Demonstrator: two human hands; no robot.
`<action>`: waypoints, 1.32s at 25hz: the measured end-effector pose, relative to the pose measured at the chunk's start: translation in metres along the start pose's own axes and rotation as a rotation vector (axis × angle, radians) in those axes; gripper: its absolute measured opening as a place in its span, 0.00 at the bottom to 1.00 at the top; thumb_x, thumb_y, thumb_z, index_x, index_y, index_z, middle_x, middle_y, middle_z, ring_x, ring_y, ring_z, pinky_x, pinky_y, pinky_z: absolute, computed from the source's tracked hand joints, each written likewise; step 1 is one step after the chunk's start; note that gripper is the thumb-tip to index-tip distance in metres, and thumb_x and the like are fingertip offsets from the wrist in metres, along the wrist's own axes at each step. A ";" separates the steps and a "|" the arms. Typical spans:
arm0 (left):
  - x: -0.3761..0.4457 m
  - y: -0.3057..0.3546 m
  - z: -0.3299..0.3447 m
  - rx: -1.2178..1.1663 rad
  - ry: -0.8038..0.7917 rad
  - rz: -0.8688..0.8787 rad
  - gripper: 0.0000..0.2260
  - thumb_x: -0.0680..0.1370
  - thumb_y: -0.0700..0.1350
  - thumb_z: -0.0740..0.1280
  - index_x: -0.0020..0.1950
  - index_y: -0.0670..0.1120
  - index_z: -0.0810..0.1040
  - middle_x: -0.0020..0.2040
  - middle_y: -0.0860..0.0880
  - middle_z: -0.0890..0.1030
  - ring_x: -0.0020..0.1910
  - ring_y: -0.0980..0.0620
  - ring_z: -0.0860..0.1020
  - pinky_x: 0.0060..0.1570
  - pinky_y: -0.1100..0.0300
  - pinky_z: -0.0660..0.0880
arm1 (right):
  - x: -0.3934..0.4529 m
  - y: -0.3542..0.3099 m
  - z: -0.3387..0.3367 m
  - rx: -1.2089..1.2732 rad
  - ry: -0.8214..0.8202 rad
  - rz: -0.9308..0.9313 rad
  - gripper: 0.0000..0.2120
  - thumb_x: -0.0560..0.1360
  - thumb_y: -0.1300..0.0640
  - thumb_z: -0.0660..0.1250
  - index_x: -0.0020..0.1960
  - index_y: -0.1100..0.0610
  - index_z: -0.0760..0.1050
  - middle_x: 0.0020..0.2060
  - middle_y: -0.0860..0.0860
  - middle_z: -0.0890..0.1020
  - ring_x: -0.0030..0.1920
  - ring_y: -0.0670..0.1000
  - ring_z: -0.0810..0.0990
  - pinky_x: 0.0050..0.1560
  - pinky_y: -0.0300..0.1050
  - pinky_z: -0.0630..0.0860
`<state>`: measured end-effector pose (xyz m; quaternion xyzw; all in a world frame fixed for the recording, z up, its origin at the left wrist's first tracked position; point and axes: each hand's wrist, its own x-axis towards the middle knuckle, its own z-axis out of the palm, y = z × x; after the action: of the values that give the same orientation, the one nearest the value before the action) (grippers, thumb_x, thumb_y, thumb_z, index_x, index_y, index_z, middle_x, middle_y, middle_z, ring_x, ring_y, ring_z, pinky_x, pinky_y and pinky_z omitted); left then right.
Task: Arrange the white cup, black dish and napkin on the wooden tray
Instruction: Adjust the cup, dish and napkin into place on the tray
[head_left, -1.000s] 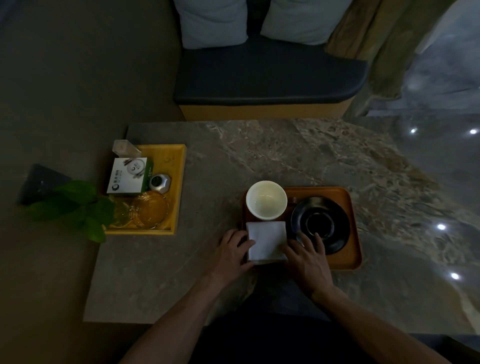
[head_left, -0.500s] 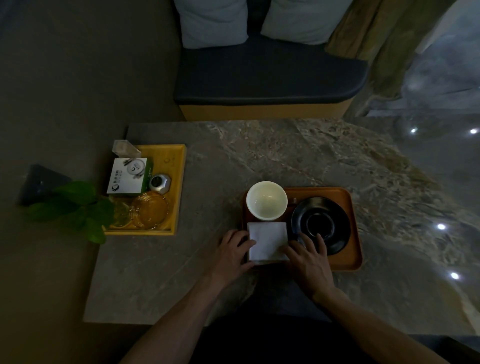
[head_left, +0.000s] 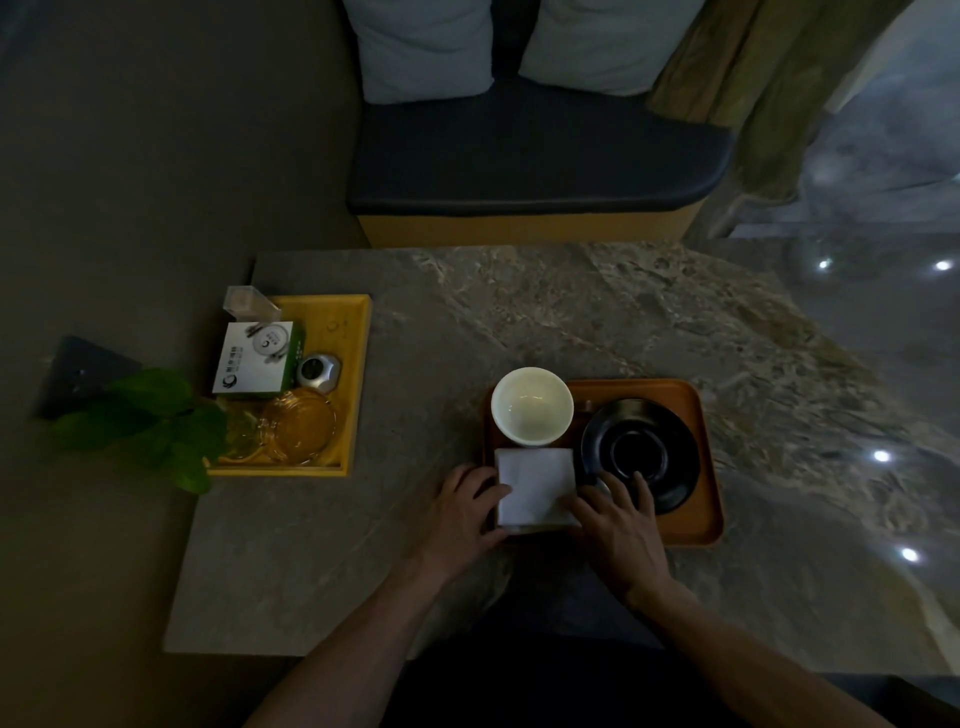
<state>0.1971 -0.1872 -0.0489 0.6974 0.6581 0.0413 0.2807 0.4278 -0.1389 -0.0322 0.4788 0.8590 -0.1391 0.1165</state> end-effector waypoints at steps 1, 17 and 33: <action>0.000 0.000 0.000 -0.002 -0.001 -0.001 0.25 0.76 0.57 0.67 0.72 0.52 0.70 0.74 0.49 0.67 0.73 0.49 0.59 0.70 0.54 0.59 | 0.000 0.000 0.000 -0.002 0.000 -0.001 0.18 0.72 0.45 0.71 0.61 0.46 0.75 0.62 0.51 0.79 0.70 0.61 0.68 0.70 0.72 0.57; -0.006 0.004 -0.001 0.003 0.007 -0.026 0.25 0.77 0.56 0.67 0.73 0.52 0.68 0.74 0.51 0.67 0.74 0.49 0.58 0.70 0.56 0.57 | -0.001 -0.002 0.004 0.017 -0.003 0.043 0.19 0.68 0.45 0.74 0.58 0.44 0.77 0.59 0.49 0.81 0.67 0.61 0.72 0.67 0.71 0.61; -0.009 0.002 0.000 -0.132 -0.051 -0.074 0.27 0.74 0.55 0.71 0.71 0.54 0.70 0.74 0.51 0.65 0.73 0.49 0.60 0.70 0.53 0.61 | -0.005 -0.005 -0.005 0.060 -0.025 0.048 0.20 0.75 0.38 0.61 0.65 0.42 0.71 0.65 0.45 0.75 0.72 0.55 0.64 0.71 0.62 0.56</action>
<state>0.1975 -0.1952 -0.0453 0.6536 0.6717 0.0564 0.3442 0.4264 -0.1438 -0.0254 0.5009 0.8411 -0.1677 0.1162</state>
